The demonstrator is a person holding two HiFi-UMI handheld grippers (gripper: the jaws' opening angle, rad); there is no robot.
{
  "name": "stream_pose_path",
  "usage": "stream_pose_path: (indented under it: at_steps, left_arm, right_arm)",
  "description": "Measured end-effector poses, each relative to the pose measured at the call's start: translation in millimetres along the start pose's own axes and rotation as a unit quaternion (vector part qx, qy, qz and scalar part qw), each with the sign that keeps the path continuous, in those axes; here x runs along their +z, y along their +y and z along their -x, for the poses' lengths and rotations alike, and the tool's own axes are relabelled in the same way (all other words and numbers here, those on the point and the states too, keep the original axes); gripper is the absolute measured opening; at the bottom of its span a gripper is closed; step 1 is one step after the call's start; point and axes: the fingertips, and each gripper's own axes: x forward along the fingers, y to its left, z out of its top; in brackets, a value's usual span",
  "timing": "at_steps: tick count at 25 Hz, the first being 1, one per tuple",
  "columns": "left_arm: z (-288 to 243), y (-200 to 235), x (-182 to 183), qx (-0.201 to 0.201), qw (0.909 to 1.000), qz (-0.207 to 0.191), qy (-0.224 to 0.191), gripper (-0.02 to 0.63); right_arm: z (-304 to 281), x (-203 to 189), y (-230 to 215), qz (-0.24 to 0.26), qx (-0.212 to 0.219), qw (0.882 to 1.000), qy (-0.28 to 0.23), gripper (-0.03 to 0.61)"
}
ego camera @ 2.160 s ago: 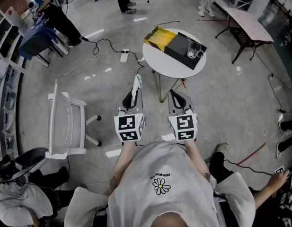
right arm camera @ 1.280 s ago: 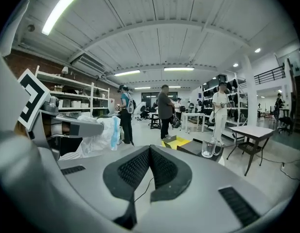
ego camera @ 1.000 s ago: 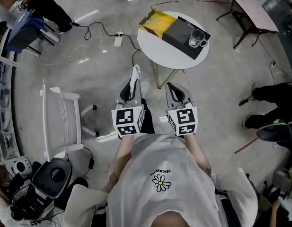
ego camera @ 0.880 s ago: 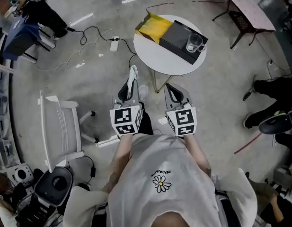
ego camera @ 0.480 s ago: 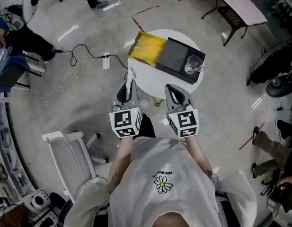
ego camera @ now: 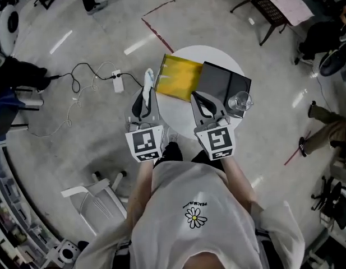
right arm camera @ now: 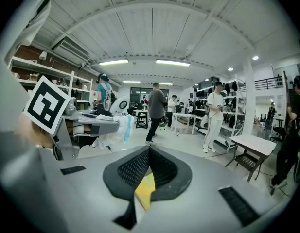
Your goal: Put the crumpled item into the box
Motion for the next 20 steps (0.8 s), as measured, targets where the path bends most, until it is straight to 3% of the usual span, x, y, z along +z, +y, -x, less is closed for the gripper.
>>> stream_pose_path:
  at_steps: [2,7,20]
  left_arm:
    - [-12.3,2.2,3.8,-0.006,0.9998,-0.016,0.003,0.060]
    - [-34.6,-8.3,0.9,-0.024,0.9996,-0.009,0.010,0.060]
    - [-41.7,-35.8,2.1,-0.010,0.9999,0.005,-0.002,0.060]
  right_arm:
    - [-11.9,5.0,-7.4,0.001,-0.006,1.000,-0.001,-0.001]
    - [-26.6,-3.1,-22.9,-0.006,-0.014,1.000,0.005,-0.002]
    - [-19.6,-22.6,-52.2,-0.027,-0.031,0.999,0.003,-0.002]
